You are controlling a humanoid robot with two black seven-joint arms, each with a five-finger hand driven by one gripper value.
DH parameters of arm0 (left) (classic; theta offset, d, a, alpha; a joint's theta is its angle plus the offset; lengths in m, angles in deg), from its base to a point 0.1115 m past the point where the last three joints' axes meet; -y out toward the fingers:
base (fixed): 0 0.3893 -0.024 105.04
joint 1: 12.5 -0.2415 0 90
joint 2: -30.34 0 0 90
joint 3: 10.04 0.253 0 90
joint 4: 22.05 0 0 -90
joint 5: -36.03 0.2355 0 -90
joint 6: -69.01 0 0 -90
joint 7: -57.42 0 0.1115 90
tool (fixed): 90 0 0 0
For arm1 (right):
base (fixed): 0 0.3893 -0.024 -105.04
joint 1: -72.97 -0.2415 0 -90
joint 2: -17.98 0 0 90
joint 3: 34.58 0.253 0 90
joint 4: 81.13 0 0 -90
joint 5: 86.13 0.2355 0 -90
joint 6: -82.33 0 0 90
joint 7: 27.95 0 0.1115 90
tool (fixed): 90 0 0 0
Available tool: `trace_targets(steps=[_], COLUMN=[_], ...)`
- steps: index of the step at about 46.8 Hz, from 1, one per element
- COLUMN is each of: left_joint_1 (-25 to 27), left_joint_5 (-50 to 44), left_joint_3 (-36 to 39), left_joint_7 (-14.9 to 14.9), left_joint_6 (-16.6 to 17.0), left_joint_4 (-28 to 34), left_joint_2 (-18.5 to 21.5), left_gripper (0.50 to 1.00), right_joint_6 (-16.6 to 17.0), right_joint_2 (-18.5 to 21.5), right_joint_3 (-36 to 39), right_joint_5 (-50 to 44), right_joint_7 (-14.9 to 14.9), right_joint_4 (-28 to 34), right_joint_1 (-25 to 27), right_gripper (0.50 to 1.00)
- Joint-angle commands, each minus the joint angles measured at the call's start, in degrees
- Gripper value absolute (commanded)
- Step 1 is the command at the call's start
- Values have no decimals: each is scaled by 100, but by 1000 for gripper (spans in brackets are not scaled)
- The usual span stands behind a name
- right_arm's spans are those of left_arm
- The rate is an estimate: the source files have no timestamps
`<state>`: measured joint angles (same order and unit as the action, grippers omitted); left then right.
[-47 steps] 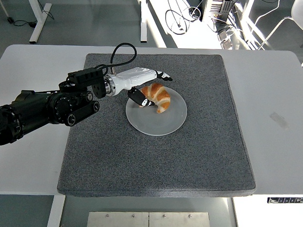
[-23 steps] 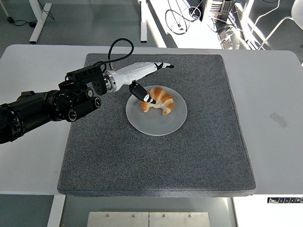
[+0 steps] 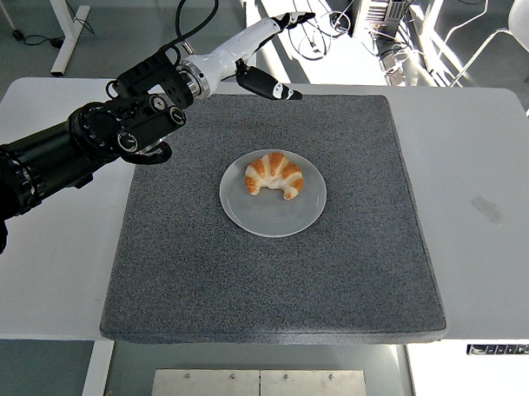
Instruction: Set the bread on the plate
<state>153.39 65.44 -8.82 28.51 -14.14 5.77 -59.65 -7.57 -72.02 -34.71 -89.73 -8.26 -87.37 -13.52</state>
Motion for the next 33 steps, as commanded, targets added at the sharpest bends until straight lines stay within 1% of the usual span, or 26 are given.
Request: trace_targets(steps=[1,4,8,10,14,19,24,26,29,33], left_joint_1=[-5,-14,-23,-14,-31,-75,-75,-93,-172,-312], left_joint_5=[-216,-435,-962,-1243,-1867,-2474,-2773,-2818,-2844,-2932], left_joint_3=[-218,-315,-561,-684,-1026,-1510,-1888,-2002,-2099,-2354], left_joint_7=[26,44,79,114,237,334,351,360,378,404], left_joint_6=[-43,-113,-210,-315,-508,-535,-570,-631,-737,-790], left_joint_4=[4,4,-5,-14,-14,-40,-251,-278,-295,-295], left_joint_2=[52,149,175,210,430,553,773,808,957,1159], left_gripper=[983,983,983,983,983,983,983,983,983,983], right_joint_6=[-1,-1,-1,-1,-1,-1,16,25,16,7], right_joint_2=[0,0,0,0,0,0,0,0,0,0], right_joint_3=[4,4,4,-5,4,-5,39,48,13,4], right_joint_5=[0,0,0,0,0,0,0,0,0,0], right_joint_7=[0,0,0,0,0,0,0,0,0,0], right_joint_4=[0,0,0,0,0,0,-61,-70,-53,-18], right_joint_1=[1,1,1,1,1,1,-61,-69,-61,-52], right_gripper=[1000,1000,1000,1000,1000,1000,1000,1000,1000,1000])
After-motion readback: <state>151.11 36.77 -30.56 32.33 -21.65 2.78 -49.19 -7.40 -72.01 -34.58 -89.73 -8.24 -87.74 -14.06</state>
